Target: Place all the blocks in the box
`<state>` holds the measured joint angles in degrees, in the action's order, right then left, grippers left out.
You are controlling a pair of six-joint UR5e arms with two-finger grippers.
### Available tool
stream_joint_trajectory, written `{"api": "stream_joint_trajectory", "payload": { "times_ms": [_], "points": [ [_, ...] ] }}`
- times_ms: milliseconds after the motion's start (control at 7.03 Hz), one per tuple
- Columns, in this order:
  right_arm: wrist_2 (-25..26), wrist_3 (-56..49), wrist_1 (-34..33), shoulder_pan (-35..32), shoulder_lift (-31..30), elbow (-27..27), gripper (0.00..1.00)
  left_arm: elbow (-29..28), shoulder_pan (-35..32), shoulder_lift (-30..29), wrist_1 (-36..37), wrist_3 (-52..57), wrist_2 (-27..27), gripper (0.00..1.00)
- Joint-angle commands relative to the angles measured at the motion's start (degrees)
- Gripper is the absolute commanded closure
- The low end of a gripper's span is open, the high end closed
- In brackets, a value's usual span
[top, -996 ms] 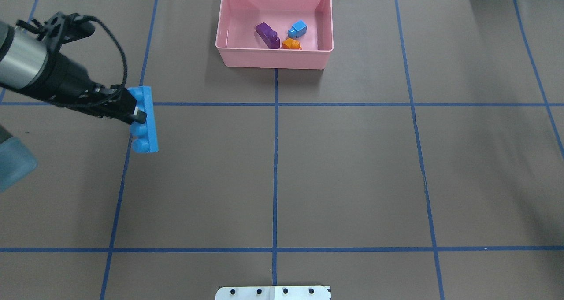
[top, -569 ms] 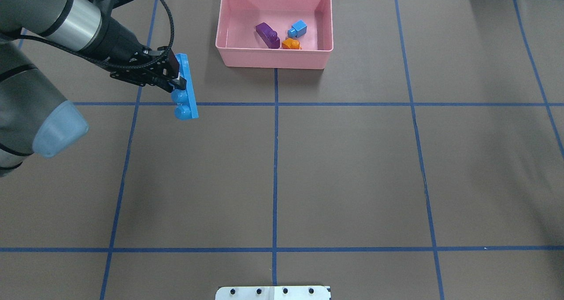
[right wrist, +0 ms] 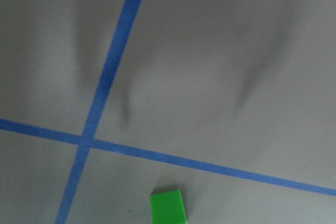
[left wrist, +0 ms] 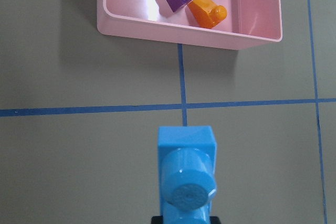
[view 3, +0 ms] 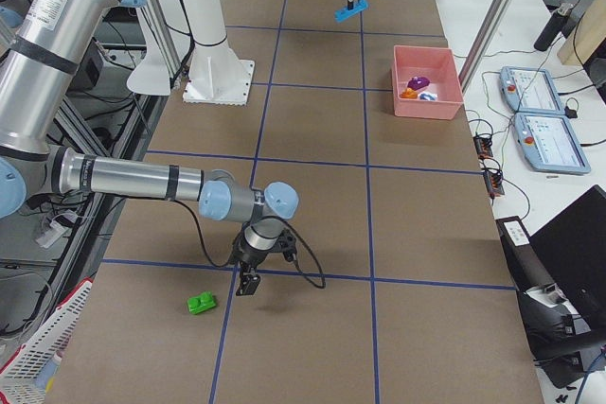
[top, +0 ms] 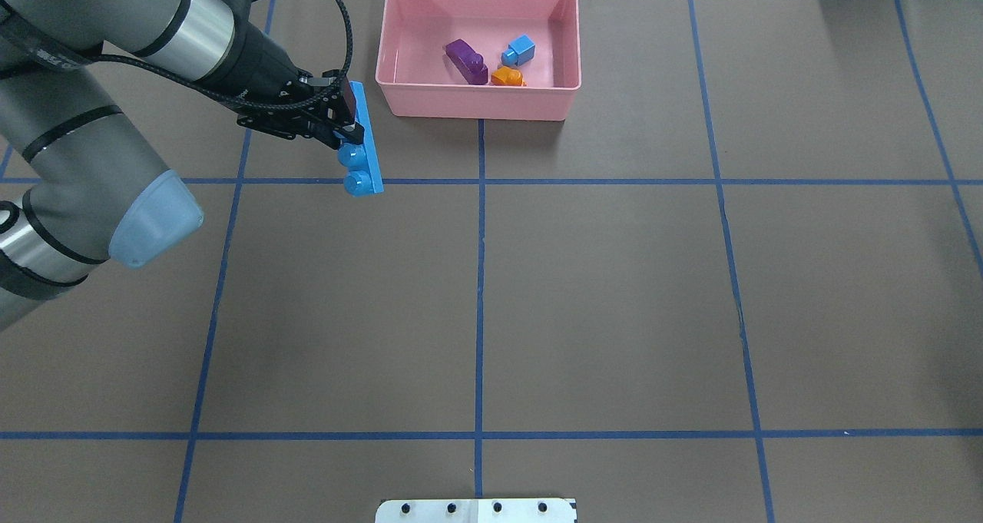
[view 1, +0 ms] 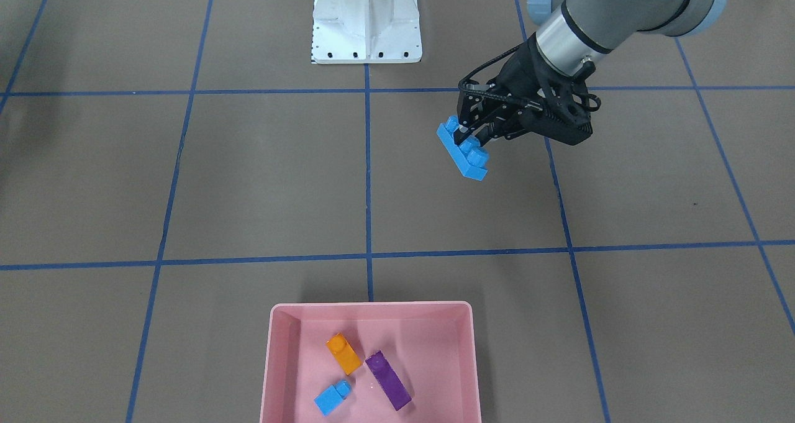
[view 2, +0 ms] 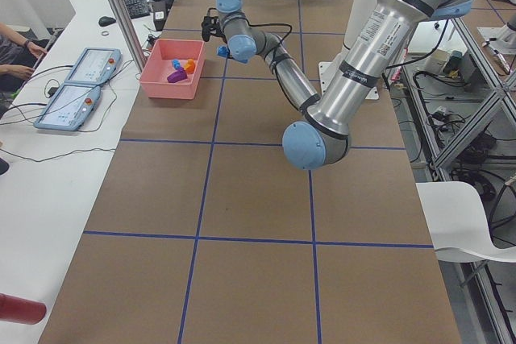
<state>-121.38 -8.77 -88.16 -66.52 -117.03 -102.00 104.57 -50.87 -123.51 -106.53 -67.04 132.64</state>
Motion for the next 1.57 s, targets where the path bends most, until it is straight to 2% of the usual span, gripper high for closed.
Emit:
{"api": "stream_joint_trajectory", "payload": {
  "times_ms": [0, 142, 569, 711, 854, 996, 1280, 1423],
  "points": [
    [-5.4, 0.2, 12.2, 0.5, -2.5, 7.2, 0.0, -0.1, 1.5, -0.9, 0.1, -0.5, -1.9, 1.0],
    [-8.1, 0.4, 12.4, 0.7, -2.8, 7.2, 0.0, 0.0, 1.7, -0.8, 0.0, -0.5, -1.9, 1.0],
    [-8.4, 0.3, 12.8, 1.8, -3.0, 9.5, 0.0, -0.2, 2.2, -0.9, 0.0, -0.4, -2.7, 1.0],
    [-8.5, 0.5, 12.8, 2.2, -3.0, 9.7, 0.25, -1.6, 2.3, -1.6, -0.2, -0.1, -2.8, 1.0],
    [-8.5, 0.1, 12.8, 2.5, -3.0, 9.7, 0.99, -2.8, 2.3, -2.3, -0.2, 0.1, -3.3, 1.0],
    [-8.5, -0.1, 12.8, 2.7, -3.0, 9.6, 1.0, -3.4, 2.4, -3.1, -0.3, -0.3, -5.0, 1.0],
    [-8.6, -0.3, 12.8, 2.6, -3.6, 9.4, 1.0, -14.1, 2.4, -14.1, -0.5, -0.5, -8.2, 1.0],
    [-9.7, -0.6, 13.0, 2.4, -4.2, 8.8, 1.0, -17.6, 2.4, -17.7, -0.7, -0.6, -9.5, 1.0]
  ]
}}
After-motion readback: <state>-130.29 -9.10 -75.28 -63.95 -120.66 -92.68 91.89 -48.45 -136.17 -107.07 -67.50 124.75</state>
